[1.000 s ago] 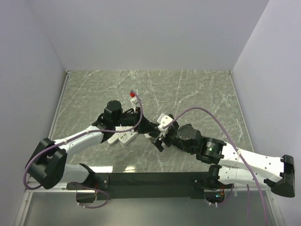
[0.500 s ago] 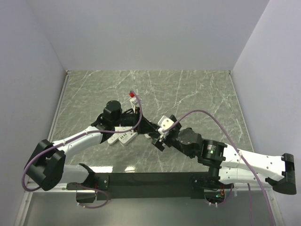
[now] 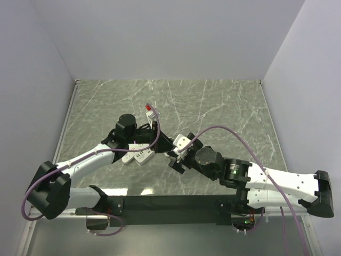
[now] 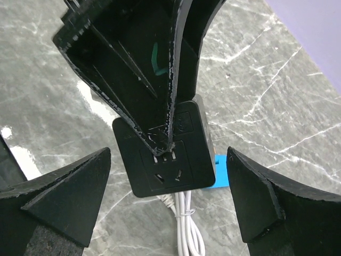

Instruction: Insert the plug

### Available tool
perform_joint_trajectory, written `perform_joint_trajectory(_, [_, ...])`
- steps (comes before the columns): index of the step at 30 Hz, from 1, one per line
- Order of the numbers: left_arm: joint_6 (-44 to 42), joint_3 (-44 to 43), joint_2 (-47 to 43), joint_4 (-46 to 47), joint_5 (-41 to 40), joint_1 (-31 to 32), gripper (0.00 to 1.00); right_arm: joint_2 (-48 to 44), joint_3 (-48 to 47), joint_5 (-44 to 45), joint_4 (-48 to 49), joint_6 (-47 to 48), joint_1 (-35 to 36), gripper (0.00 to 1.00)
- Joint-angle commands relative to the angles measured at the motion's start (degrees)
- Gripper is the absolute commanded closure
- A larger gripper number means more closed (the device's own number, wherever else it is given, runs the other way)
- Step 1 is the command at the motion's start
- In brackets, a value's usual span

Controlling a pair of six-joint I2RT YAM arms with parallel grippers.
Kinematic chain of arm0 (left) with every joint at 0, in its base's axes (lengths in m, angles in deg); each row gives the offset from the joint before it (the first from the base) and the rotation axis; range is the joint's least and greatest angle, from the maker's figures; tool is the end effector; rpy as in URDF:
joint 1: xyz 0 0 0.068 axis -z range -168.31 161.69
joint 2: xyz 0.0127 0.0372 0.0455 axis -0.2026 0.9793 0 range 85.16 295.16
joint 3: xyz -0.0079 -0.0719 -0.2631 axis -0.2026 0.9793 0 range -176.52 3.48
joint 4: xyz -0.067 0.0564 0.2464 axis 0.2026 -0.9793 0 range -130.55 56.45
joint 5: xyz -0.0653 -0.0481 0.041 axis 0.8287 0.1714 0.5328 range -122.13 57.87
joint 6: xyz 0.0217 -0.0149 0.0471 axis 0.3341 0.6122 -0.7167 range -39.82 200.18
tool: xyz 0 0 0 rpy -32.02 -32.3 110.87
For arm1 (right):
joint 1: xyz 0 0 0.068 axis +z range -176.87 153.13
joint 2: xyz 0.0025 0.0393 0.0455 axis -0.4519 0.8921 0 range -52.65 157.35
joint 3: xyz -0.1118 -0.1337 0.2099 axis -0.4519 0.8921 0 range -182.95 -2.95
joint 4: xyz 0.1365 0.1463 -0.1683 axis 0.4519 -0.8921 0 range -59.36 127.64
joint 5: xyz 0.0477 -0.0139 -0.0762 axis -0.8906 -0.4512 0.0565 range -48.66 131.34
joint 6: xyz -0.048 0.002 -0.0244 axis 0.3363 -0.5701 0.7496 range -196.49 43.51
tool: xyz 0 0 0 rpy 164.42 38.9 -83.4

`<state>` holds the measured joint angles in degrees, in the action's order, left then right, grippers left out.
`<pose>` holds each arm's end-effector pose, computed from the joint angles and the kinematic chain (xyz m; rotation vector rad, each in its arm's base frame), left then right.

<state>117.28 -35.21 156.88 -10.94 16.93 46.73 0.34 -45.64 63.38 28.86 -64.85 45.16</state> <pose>0.2064 -0.1777 0.2634 0.6776 1.8840 -1.6083 0.0787 0.1994 0.3046 -1.0575 1.5715 0.3563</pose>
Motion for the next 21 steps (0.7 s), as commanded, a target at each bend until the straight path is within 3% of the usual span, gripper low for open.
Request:
perform_joint_trajectory(1, [-1.07, -1.29, -2.46, 2.79, 2.53, -0.16, 0.99, 1.76, -1.69, 2.04, -0.19, 0.58, 0.31, 0.05])
perform_joint_trajectory(9, [-0.72, -0.24, -3.26, 4.89, 4.81, 0.02, 0.99, 2.03, -1.95, 1.51, -0.10, 0.67, 0.30, 0.10])
perform_joint_trajectory(13, [-1.50, -0.50, -2.38, 4.64, 5.87, 0.81, 1.00, 1.94, -1.78, 0.11, 1.83, 1.10, 0.30, 0.27])
perform_joint_trajectory(16, [-1.33, -0.41, -2.03, 5.60, 6.58, 1.25, 0.99, 2.64, -1.86, -0.42, 3.50, 1.54, 0.30, 0.33])
perform_joint_trajectory(21, [-1.86, -0.41, -2.47, 5.34, 6.75, 1.78, 0.99, 3.43, -1.86, -0.86, 4.38, 1.63, 0.30, 0.35])
